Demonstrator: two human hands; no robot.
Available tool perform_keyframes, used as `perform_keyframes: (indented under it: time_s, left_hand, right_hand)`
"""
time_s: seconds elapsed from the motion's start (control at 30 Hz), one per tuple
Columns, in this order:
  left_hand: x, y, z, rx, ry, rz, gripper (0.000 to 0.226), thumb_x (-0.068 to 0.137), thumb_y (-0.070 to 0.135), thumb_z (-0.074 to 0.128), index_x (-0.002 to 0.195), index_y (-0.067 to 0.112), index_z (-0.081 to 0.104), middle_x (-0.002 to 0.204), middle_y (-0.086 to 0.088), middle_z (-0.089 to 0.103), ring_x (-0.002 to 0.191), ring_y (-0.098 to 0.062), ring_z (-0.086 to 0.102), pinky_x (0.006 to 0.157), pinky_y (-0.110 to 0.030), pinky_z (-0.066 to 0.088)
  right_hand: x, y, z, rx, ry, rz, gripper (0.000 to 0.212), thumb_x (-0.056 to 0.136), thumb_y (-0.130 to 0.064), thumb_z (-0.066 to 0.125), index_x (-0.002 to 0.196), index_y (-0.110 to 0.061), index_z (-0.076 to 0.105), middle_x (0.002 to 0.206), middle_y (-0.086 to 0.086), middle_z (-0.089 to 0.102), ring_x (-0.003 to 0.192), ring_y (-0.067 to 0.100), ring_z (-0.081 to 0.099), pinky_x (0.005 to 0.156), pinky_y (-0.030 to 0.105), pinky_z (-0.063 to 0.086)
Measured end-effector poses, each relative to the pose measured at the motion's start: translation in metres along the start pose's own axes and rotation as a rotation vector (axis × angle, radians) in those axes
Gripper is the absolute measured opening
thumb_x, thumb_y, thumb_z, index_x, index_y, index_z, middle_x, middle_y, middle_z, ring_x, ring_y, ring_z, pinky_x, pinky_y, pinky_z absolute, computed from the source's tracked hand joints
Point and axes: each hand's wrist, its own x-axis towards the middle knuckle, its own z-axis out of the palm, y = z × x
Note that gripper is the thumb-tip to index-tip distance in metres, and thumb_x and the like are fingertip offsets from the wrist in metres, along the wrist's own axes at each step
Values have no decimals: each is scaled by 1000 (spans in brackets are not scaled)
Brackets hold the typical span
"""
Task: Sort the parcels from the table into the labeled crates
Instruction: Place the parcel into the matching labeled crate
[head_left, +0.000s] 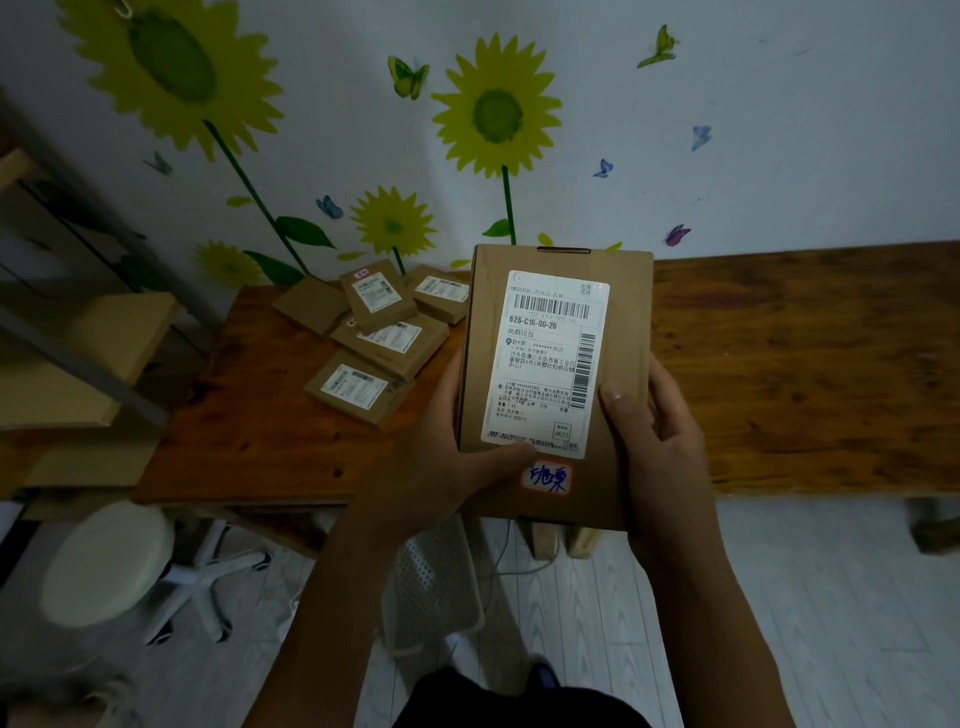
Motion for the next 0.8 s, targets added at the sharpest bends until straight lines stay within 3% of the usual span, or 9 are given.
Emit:
perform_keyframes:
  time_s: [0.2,0.33,0.43,0.53,0.63,0.8]
  left_hand:
    - [-2,-1,-4,-14,-20,-12,97,67,26,77,151,27,29,128,12,62,112,-2,65,79,-19,56]
    - [-1,-1,3,-88,39,-4,70,82,11,70,142,27,37,102,24,71,97,2,70,70,-16,56]
    - [3,-4,6,-121,133,12,49,89,12,65,133,26,47,101,20,72,98,-6,72,70,-19,57]
    - [6,-8,9,-136,236,15,26,92,20,62,117,26,54,102,12,74,94,-8,73,69,-21,58]
    - [10,-14,9,-131,312,11,18,94,27,60,109,19,56,97,10,76,87,-11,74,67,-24,59]
    - [17,-20,11,-128,346,-1,10,100,26,54,108,22,59,92,13,75,84,-8,74,62,-20,57]
  right_hand:
    - [0,0,3,9,-15,-2,64,88,-39,60,149,-35,43,115,-10,72,98,13,74,73,36,63]
    - [0,-1,3,15,-11,15,70,84,-43,60,151,-35,40,120,-7,70,97,14,74,73,37,63]
    - [0,0,3,30,-17,24,59,94,-34,60,150,-37,41,117,-7,72,96,15,75,71,35,63]
    - [-1,2,3,28,-30,33,63,90,-37,62,149,-37,42,119,-6,72,96,15,75,70,35,63]
    - [-2,5,5,29,-34,38,67,85,-42,63,149,-38,44,117,-6,73,96,16,75,73,39,63]
    - [-4,12,6,65,17,78,46,97,-35,58,141,-45,48,105,-16,75,92,14,76,72,39,62]
